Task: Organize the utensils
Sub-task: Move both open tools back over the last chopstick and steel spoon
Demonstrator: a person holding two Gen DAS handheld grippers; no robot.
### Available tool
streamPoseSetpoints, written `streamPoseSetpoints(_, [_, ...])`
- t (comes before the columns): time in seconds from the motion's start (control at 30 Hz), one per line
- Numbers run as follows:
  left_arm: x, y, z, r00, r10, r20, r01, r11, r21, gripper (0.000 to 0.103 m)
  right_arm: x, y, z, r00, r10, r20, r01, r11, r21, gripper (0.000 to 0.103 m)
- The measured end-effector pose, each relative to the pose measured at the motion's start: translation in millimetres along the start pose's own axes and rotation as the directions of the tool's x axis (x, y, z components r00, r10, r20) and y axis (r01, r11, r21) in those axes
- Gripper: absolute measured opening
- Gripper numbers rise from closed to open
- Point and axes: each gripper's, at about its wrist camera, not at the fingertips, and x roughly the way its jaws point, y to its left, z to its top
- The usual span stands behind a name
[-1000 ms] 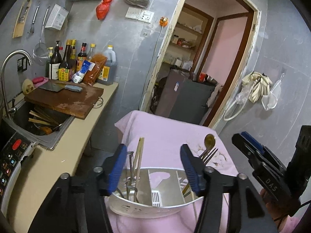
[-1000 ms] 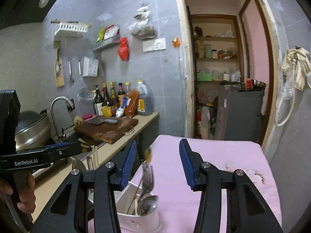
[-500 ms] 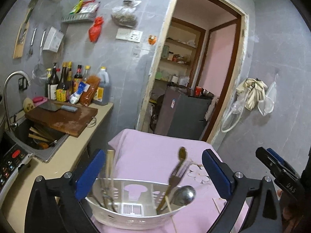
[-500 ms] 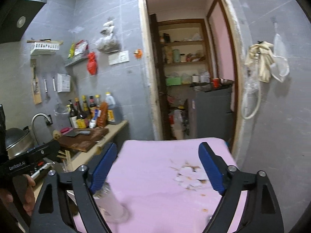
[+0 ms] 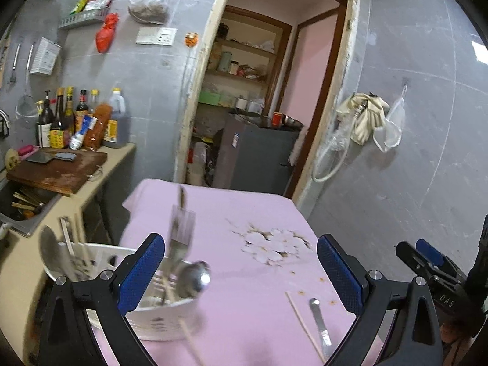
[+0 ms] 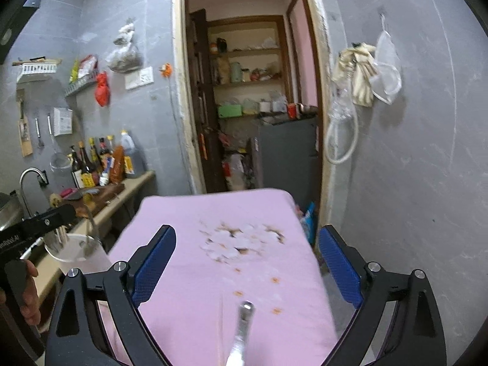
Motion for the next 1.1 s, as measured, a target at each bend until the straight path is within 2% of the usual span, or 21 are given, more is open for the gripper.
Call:
streamPoseSetpoints(0.2, [21,-25,-22,1.000,-0.002,-0.025,0.001,1.000,-0.021,0.101,14,-35,-24,0.999,-0.002,-0.042,0.002,1.000,-0.004,0.092])
streamPoseSetpoints(0.3, [39,-36,-42,0.998,-0.002,-0.062,0.000,1.000,-0.030,0.101,30,-51,-43,0.996,-0.009,-0.088,0.009,1.000,0.002,0.092])
streamPoseSetpoints(0.5, [76,-48,-72,0.984,0.008,-0.176,-0.014,0.999,-0.037,0.101,58,-72,-77,0.984,0.011,-0.180,-0.007,1.000,0.024,0.092])
streamPoseSetpoints(0.63, [97,-50,-83,0.966,0.012,-0.260,-0.025,0.999,-0.044,0.099,77,-76,-97,0.969,0.030,-0.247,-0.029,1.000,0.009,0.092])
streamPoseSetpoints(0.7, [105,-51,-87,0.958,0.017,-0.285,-0.030,0.999,-0.043,0.095,84,-75,-104,0.962,0.036,-0.271,-0.038,0.999,-0.003,0.092])
streamPoseSetpoints(0.77, [113,-52,-92,0.945,0.014,-0.328,-0.026,0.999,-0.031,0.087,90,-72,-109,0.955,0.049,-0.292,-0.056,0.998,-0.015,0.092])
streamPoseSetpoints(0.83, [121,-51,-96,0.932,0.005,-0.361,-0.018,0.999,-0.035,0.084,95,-67,-113,0.949,0.061,-0.309,-0.073,0.997,-0.030,0.092])
streamPoseSetpoints(1.1, [139,-38,-106,0.895,-0.021,-0.446,-0.024,0.995,-0.096,0.075,109,-42,-124,0.924,0.076,-0.375,-0.117,0.989,-0.089,0.092])
